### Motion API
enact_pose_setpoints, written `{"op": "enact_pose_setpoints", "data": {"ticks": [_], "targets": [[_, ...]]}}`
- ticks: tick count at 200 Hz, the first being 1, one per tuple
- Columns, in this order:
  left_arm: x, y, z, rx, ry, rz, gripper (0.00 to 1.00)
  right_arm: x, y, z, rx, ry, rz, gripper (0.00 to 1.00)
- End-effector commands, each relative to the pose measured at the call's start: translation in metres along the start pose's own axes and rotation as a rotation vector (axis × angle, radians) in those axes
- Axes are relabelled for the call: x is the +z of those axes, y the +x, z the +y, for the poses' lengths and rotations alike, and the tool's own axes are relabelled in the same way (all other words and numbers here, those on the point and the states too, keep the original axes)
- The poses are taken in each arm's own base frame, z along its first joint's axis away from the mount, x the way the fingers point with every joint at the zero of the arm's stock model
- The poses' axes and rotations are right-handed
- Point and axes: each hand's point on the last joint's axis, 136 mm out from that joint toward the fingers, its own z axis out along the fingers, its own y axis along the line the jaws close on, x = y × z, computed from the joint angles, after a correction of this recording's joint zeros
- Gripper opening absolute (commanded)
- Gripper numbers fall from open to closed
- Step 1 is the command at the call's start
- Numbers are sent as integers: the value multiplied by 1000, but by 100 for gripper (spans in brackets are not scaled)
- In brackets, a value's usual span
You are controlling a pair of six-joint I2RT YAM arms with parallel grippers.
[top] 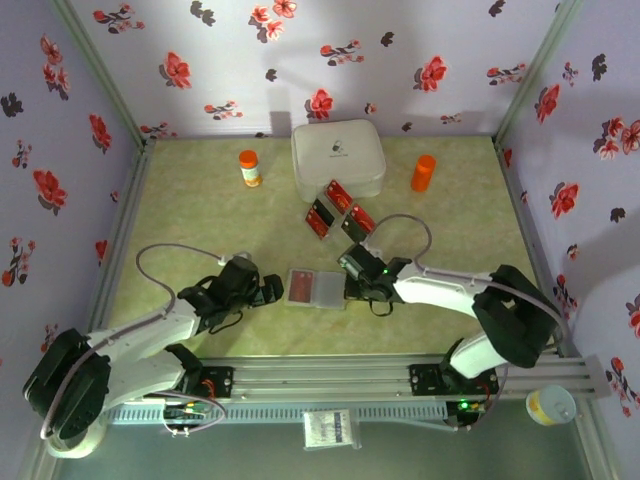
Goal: Put the credit cards into the card holder
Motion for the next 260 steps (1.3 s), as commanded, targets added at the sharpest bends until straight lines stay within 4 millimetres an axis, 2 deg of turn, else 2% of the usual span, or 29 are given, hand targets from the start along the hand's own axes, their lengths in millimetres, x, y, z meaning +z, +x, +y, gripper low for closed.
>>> {"op": "enact_pose_setpoints", "data": {"ticks": [1,14,46,78,104,129,159,193,260], "targets": [[0,-6,-12,20,30,-10,100,-8,-10,-9,40,19,-57,12],[1,-6,-12,23,31,-7,100,-16,-16,-7,31,-1,-64,27],[0,-6,-15,27,37,-7,100,-54,-42,2,-18,-54,-114,42],[-1,-6,-17,29,42,-8,100,-99,-83,1,-94,-55,-182,49],[-1,-5,-18,29,48,-3,100,-119,-114,0,-171,-20,-199,49],[-1,-4,-19,32,53,2,100,-114,-132,7,-261,5,-135,48],[-1,-2,-19,37,49,7,100,-90,-142,17,-359,59,-30,43],[-2,-5,-15,57,6,6,100,-65,-155,18,-403,139,19,35],[-5,-21,-3,71,-64,-77,100,-38,-163,21,-426,189,63,31]]}}
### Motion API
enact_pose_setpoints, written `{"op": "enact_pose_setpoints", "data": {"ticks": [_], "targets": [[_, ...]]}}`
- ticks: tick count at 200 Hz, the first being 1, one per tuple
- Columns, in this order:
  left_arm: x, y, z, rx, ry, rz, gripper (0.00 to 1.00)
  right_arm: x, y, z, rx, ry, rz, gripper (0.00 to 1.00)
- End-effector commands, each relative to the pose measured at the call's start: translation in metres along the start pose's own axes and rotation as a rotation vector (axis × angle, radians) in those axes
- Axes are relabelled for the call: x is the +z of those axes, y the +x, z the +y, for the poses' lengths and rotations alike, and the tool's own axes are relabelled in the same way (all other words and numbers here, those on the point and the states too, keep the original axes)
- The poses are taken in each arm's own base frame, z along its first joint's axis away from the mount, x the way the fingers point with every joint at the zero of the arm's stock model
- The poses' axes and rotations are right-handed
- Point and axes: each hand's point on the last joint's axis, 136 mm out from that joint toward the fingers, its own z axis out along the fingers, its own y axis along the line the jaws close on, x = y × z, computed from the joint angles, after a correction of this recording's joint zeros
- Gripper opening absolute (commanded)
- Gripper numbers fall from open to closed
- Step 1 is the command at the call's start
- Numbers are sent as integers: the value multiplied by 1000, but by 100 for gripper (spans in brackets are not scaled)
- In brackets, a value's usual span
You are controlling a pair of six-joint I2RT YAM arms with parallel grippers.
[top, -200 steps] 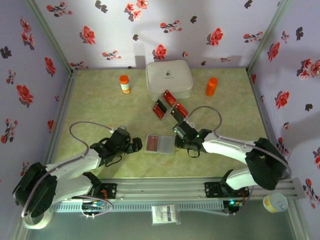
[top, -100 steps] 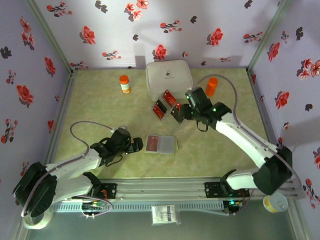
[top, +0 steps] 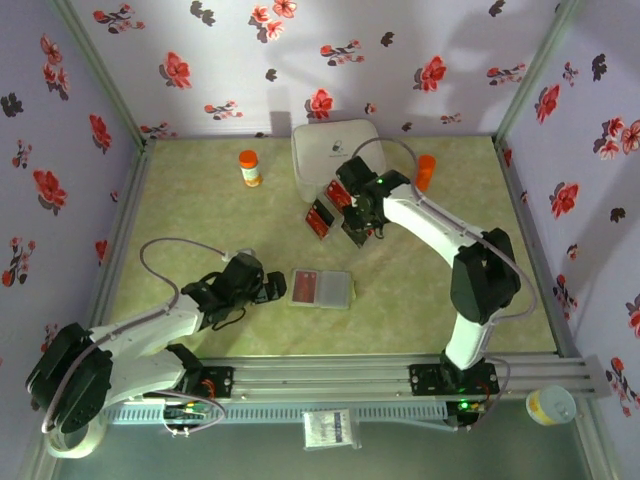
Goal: Put the credit cards into the card holder
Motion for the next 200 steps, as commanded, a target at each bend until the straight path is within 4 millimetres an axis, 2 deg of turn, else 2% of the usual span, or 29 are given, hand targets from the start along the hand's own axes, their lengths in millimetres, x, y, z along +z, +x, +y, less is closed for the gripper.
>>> {"op": "enact_pose_setpoints", "data": {"ticks": [1,116,200], "targets": [[-2,-10,3,43,-36,-46,100,4,-1,-5,-33,36,29,31],[-2,-13,3,96,-48,-53,100,24,4,2,-58,27,87,20],[-1,-11,3,98,-47,-46,100,17,1,15,-96,-53,77,0]]}}
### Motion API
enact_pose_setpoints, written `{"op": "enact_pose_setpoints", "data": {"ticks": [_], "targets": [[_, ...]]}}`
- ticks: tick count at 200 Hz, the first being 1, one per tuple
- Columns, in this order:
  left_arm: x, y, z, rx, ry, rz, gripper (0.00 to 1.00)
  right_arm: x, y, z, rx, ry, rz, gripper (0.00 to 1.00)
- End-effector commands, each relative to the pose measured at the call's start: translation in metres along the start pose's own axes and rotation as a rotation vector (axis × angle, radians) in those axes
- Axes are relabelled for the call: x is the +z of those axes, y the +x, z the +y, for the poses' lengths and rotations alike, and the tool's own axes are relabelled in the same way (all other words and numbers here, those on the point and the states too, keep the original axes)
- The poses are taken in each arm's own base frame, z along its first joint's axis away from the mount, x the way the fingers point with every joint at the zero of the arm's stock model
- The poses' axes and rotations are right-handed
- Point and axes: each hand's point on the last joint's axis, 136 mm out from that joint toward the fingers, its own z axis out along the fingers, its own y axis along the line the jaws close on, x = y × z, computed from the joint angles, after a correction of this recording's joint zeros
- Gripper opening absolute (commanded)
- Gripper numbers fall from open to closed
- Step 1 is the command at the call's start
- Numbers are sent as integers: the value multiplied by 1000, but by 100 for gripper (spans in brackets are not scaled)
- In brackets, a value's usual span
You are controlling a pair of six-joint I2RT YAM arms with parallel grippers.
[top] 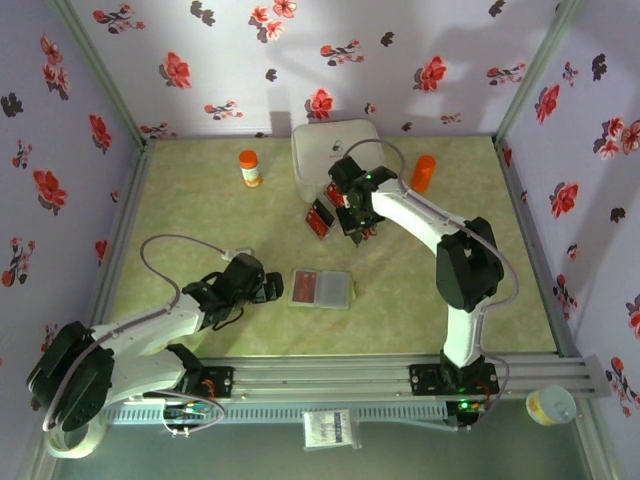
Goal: Put the credit cards into the card holder
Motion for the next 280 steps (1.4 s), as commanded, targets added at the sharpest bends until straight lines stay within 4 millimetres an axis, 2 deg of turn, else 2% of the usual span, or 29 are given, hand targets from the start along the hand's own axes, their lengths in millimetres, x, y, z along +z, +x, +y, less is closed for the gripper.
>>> {"op": "enact_pose_setpoints", "data": {"ticks": [1,44,85,108,135,163,192,234,280], "targets": [[-2,-7,-3,21,-6,-21,100,-5,-1,4,-38,-27,3,0],[-2,-10,-5,18,-15,-12,100,-28,-3,16,-86,-111,-7,0],[-1,-14,-15,65,-12,14,100,-72,-12,31,-80,-189,-83,0],[-2,-18,-25,72,23,15,100,-96,-15,40,-14,-257,-158,0],[-4,-22,-38,113,52,42,100,-113,-13,54,110,-376,-272,0],[-2,-21,-46,215,35,103,100,-108,2,68,265,-523,-369,0],[9,-16,-55,305,17,156,100,-92,29,72,362,-551,-430,0],[26,-13,-64,374,-15,170,100,-66,70,67,481,-562,-461,0],[35,-7,-63,393,-54,171,100,-52,94,57,597,-615,-508,0]]}}
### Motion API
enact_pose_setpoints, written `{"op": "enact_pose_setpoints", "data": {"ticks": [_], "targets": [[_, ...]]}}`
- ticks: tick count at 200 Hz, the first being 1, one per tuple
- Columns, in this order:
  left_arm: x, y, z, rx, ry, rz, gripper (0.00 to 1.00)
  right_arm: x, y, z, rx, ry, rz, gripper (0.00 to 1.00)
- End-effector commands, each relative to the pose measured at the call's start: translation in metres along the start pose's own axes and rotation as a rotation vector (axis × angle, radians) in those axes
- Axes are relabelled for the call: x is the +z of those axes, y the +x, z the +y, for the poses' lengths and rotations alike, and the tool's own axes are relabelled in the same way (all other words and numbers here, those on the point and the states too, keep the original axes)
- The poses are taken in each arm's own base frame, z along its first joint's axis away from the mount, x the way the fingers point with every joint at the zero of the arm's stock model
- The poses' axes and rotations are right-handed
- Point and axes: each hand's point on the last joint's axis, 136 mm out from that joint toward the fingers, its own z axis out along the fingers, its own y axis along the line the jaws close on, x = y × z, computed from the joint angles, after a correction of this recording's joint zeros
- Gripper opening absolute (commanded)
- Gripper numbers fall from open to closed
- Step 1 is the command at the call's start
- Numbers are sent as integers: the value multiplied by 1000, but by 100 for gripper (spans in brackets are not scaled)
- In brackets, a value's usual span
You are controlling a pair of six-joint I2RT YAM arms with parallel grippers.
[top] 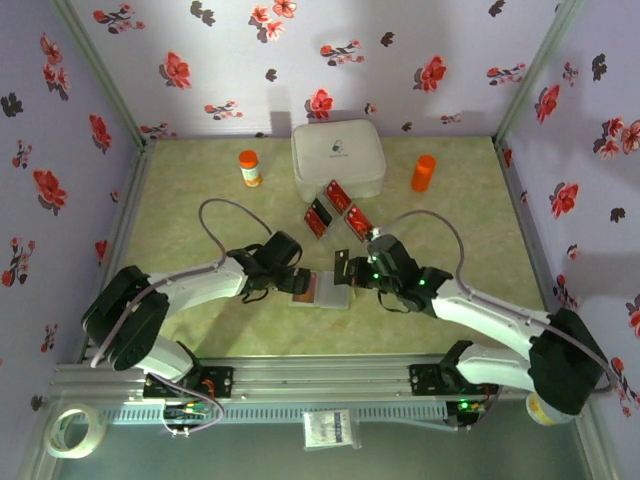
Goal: Put the credit cards into the card holder
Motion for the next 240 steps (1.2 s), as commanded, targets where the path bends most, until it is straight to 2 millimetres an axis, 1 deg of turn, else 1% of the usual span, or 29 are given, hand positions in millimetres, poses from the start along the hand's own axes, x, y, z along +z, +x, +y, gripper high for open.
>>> {"op": "enact_pose_setpoints", "data": {"ticks": [1,16,50,102,123,198,240], "targets": [[-1,-5,1,38,-36,-12,100,-3,-14,8,94,-71,-116,0],[1,-3,1,45,-46,-7,100,-1,-9,5,102,-75,-113,0],[6,0,4,46,-60,-5,100,4,1,6,96,-79,-94,0],[7,9,10,21,-79,-4,100,23,16,13,88,-86,-57,0],[8,16,12,16,-85,8,100,30,20,15,84,-85,-46,0],[11,35,21,-1,-116,54,100,41,24,11,83,-69,-52,0],[10,37,23,-12,-126,51,100,47,25,11,80,-79,-56,0]]}}
